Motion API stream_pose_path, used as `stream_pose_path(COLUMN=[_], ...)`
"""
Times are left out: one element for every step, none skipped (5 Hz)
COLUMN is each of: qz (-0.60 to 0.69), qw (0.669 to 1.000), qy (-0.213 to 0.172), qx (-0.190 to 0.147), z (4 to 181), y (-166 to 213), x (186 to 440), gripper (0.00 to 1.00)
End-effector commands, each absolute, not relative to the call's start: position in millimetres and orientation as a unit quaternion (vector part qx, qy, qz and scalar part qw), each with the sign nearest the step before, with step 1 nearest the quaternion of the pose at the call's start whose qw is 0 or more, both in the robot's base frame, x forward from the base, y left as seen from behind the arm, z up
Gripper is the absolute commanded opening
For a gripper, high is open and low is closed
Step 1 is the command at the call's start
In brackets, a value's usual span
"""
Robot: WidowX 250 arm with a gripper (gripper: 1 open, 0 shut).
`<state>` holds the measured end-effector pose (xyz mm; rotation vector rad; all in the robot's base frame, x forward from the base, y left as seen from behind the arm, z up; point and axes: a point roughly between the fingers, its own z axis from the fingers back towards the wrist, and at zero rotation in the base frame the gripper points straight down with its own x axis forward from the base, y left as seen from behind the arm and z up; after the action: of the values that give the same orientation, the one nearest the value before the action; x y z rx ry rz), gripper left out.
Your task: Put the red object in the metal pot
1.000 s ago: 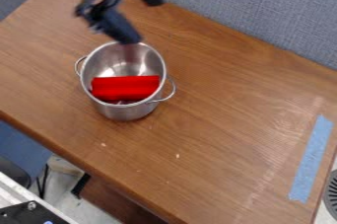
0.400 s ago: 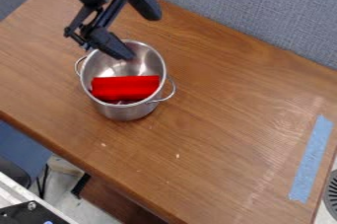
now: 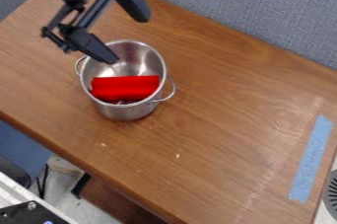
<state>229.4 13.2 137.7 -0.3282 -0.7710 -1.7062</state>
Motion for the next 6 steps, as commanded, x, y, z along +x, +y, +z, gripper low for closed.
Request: stream_pose_path(qz=[-0.741,-0.692,-0.65,-0.566,-0.537,-0.523], qw=[0.572,0.631,0.677,0.754,0.775,0.786], qy=[-0.33,-0.342,-0.343,-0.333,-0.331,-0.327], qx=[-0.121,-0.079,-0.026,0.013,0.032,0.043], z=[146.0,146.6,136.8,132.6,117.5,104.4], y=[32.4,51.9,49.6,47.2,8.4,-31.4], x=[236.2,235.8,251.5,262.1,273.5,280.8], gripper=[1.0,1.0,1.0,1.0,0.0,0.0])
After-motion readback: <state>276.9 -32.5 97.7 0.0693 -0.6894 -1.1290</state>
